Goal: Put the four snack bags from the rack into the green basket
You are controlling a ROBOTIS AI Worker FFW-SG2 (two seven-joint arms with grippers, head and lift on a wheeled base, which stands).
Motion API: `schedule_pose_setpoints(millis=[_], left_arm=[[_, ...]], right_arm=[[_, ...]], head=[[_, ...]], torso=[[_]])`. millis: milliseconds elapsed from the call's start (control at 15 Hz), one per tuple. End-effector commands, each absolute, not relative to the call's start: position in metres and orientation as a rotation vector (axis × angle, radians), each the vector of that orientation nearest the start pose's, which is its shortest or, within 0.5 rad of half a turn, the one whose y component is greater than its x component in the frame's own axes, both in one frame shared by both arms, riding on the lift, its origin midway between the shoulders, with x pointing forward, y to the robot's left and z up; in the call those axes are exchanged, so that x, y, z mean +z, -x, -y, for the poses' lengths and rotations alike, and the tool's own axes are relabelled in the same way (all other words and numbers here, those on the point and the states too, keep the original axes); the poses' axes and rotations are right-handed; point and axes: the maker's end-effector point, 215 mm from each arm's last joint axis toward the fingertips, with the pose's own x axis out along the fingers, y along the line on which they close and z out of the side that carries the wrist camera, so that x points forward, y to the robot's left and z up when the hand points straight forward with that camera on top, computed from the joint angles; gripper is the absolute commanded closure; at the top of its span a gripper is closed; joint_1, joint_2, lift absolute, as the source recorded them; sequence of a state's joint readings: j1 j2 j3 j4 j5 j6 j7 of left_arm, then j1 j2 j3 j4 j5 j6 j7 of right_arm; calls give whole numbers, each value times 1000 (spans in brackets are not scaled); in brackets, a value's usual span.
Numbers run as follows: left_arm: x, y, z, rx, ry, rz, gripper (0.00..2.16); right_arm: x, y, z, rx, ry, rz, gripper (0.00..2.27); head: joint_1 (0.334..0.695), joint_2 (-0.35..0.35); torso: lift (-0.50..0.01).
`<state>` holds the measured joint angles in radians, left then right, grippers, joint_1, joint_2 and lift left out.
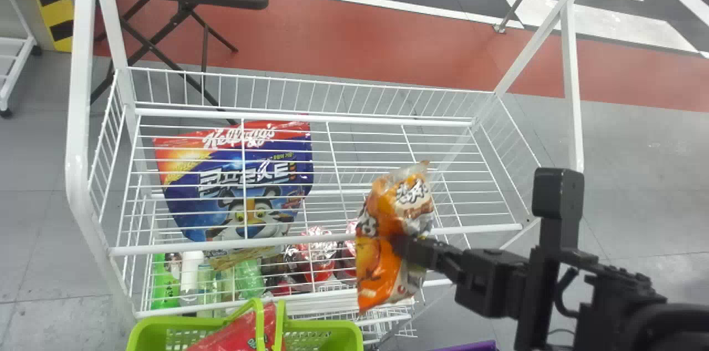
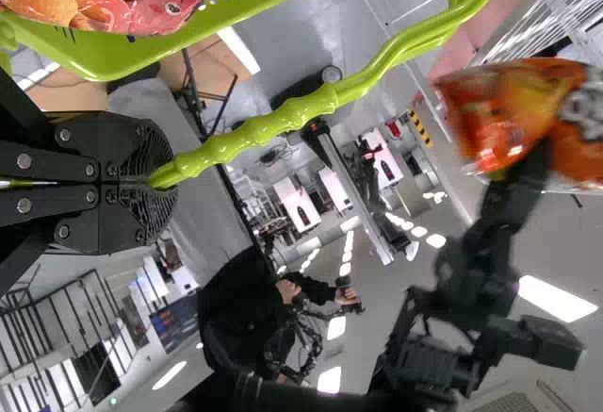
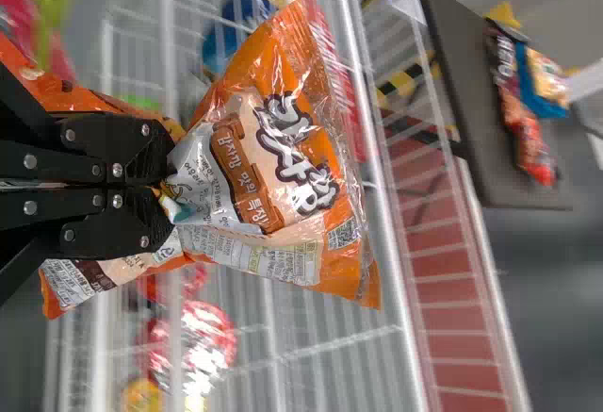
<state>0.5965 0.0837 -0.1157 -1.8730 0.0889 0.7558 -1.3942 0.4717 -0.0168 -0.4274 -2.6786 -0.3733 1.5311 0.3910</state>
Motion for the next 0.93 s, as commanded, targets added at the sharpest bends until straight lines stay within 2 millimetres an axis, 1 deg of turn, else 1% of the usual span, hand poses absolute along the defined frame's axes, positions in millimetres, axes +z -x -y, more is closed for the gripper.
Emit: schedule_pose_setpoints(millis=[0, 67, 267, 400, 467, 600, 733, 867], left_arm=[[-477, -129, 11, -1396, 757, -887, 2030], [-477, -129, 11, -1396, 757, -887, 2030], [-479, -130, 12, -1387, 759, -890, 2030], [-480, -129, 12, -1386, 761, -891, 2030], [-480, -129, 12, -1386, 761, -891, 2030], [-480, -130, 12, -1385, 761, -890, 2030], [-480, -129, 13, -1386, 767, -890, 2030], [-479, -128, 14, -1389, 768, -890, 2030]], right_arm=[[-376, -284, 219, 315, -365, -867, 2213], [-381, -269, 210, 343, -388, -895, 2213], [-398, -241, 199, 379, -435, -962, 2213], [-425, -221, 189, 395, -487, -1040, 2213], [-443, -212, 191, 379, -515, -1087, 2216], [-467, -199, 192, 364, -558, -1147, 2213], [-494, -175, 182, 368, -585, -1235, 2213], [-512, -153, 168, 391, -613, -1304, 2216]], head=[[695, -350], [695, -350], [695, -350], [695, -350], [695, -350], [695, -350], [695, -350], [695, -350]], torso=[[-7], [-7], [-7], [-7], [-7], [-7], [-7], [-7]])
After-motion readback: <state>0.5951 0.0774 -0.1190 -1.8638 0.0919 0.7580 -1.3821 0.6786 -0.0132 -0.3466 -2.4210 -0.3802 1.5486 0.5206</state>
